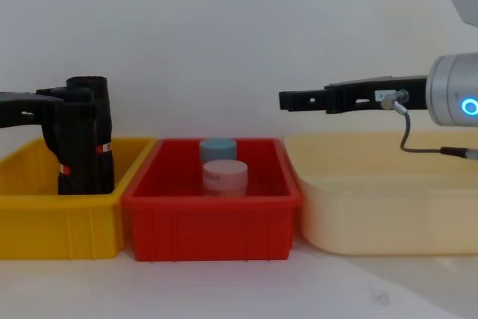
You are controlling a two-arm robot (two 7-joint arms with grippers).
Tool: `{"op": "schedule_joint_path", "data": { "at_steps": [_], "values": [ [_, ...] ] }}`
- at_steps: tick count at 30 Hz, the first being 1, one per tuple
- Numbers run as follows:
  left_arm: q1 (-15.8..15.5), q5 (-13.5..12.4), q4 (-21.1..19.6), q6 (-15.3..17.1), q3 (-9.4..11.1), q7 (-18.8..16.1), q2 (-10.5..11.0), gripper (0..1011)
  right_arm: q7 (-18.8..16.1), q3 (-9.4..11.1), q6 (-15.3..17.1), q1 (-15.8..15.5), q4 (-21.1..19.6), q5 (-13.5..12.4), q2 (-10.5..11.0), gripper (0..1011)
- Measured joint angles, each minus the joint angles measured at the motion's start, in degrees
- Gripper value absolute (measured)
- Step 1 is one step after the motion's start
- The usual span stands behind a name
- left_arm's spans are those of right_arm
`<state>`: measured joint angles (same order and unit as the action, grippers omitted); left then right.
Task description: Pick up the garbage bag with the one hand and transfer it to the other hand.
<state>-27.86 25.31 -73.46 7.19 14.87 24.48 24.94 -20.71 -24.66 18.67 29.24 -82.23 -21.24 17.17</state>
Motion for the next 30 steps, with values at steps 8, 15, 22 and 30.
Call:
{"op": "schedule_joint_path", "data": {
  "at_steps": [8,15,22,30],
  "values": [
    [-0.38,0.16,0.67,-0.11,0.18,0.24,-0.15,1000,-2.98,-1.97,1.89,2.3,2.13,-0.61,-0.63,1004],
    [-0.56,0.22,0.95,-0.16,0.26,0.37,-0.21,1001,-5.92,-4.71,3.96,5.16,5.23,-0.68,-1.59,1004],
    [-0.67,0.26,1.11,-0.2,0.3,0.42,-0.25,1000,-8.34,-7.37,5.43,7.68,8.38,-0.46,-2.53,1004],
    [-0.72,0.3,1.22,-0.2,0.35,0.47,-0.28,1000,-10.44,-9.92,6.01,10.28,11.69,0.12,-3.44,1004]
  ]
}}
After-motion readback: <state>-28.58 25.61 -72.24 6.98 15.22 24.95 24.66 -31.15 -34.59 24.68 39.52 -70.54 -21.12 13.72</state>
